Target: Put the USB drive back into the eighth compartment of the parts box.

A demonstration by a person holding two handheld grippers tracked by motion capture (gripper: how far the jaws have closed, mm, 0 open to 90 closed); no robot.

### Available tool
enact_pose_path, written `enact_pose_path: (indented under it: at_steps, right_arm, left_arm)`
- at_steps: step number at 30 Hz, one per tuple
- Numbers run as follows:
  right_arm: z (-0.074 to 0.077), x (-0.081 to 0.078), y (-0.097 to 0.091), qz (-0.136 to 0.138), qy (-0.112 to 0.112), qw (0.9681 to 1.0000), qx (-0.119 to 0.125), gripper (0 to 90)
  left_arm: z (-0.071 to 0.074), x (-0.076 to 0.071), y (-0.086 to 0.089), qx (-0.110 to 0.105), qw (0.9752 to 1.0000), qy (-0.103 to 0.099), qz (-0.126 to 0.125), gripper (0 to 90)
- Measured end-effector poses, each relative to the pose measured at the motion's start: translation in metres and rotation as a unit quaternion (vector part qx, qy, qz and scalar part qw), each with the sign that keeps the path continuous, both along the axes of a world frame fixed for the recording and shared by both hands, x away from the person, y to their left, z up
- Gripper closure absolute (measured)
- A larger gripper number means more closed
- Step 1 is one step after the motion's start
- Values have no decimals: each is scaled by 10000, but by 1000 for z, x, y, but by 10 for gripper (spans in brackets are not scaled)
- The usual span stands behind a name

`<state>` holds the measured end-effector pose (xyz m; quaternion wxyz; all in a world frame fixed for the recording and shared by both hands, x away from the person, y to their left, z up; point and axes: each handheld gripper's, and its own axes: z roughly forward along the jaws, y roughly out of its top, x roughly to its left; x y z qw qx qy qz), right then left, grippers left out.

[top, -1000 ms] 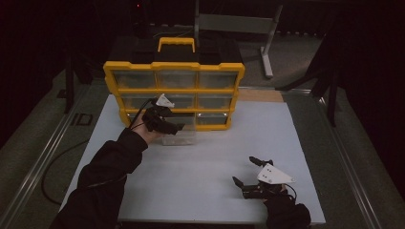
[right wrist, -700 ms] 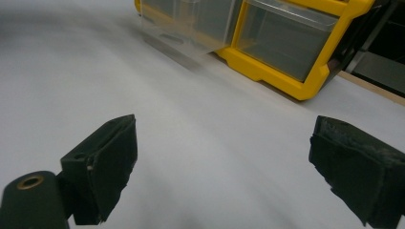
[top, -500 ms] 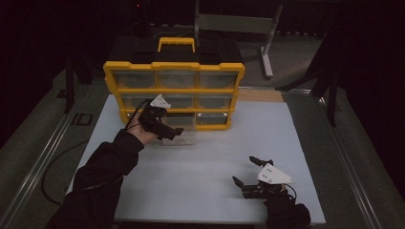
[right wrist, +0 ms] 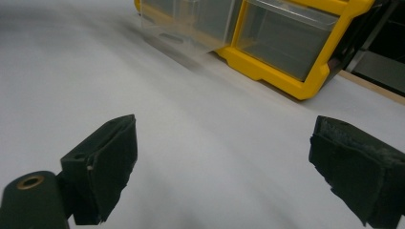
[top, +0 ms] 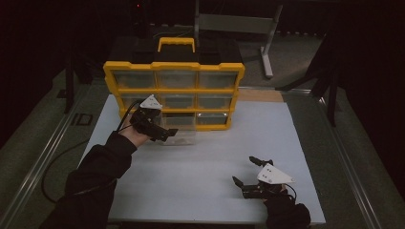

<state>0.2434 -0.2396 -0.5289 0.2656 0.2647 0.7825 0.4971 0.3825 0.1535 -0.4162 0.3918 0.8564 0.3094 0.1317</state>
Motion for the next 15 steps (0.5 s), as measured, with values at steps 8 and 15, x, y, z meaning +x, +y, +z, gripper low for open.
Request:
enact_pose_path:
  at_steps: [8, 15]
  right_arm:
    - [0, 0, 0, -19, -5, 10000, 11, 95]
    - [0, 0, 1, -5, 6, 10000, -10, 95]
  left_arm:
    - [-5, -8, 13, 36, 10000, 55, 16, 3]
    - [-8, -18, 22, 100, 9999, -12, 68, 3]
